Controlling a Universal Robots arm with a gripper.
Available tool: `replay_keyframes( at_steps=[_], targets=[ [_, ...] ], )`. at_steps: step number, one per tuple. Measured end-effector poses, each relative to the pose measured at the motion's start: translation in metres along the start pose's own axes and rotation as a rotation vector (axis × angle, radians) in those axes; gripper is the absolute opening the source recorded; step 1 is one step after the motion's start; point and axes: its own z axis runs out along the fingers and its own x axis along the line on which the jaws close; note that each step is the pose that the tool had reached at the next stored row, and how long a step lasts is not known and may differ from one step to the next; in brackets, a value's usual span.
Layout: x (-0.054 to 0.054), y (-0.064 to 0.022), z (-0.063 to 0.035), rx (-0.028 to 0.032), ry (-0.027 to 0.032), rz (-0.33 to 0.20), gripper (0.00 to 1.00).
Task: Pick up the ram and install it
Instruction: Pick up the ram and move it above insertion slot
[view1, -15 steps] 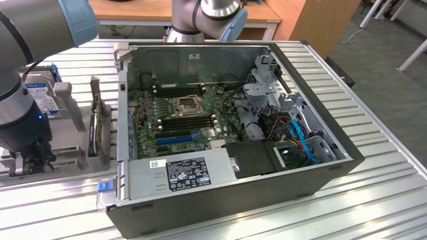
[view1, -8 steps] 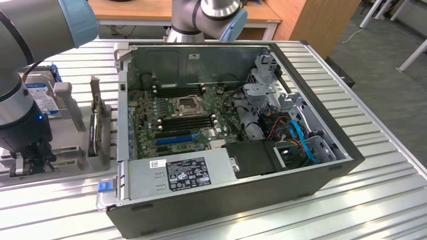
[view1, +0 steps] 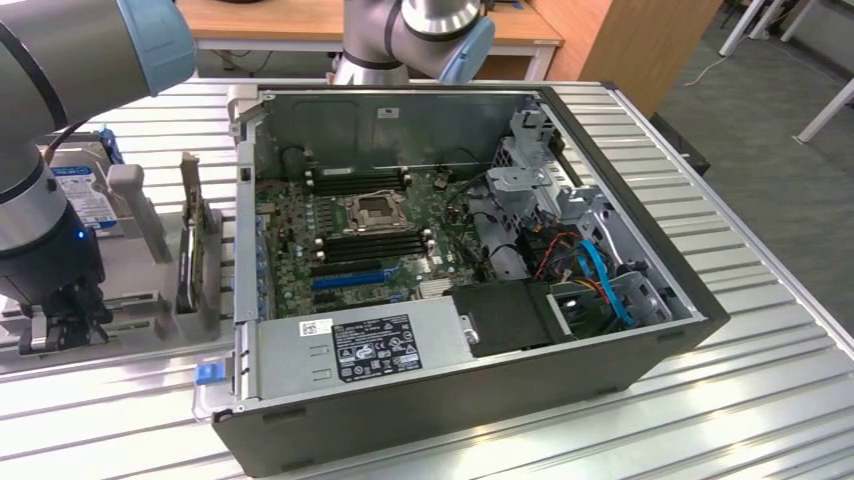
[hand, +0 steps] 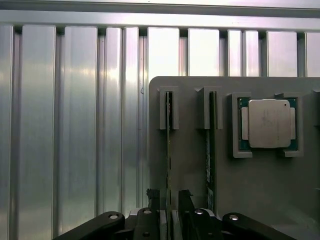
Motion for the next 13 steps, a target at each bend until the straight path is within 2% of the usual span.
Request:
replay_keyframes(
  at_steps=[2, 3, 13],
  targets=[
    [0.0, 0.0, 0.0, 0.0001, 0.0, 0.0, 0.28],
    [0.0, 0.0, 0.0, 0.0, 0.0, 0.0, 0.21],
    [0.0, 0.0, 0.0, 0.0, 0.0, 0.0, 0.21]
  ],
)
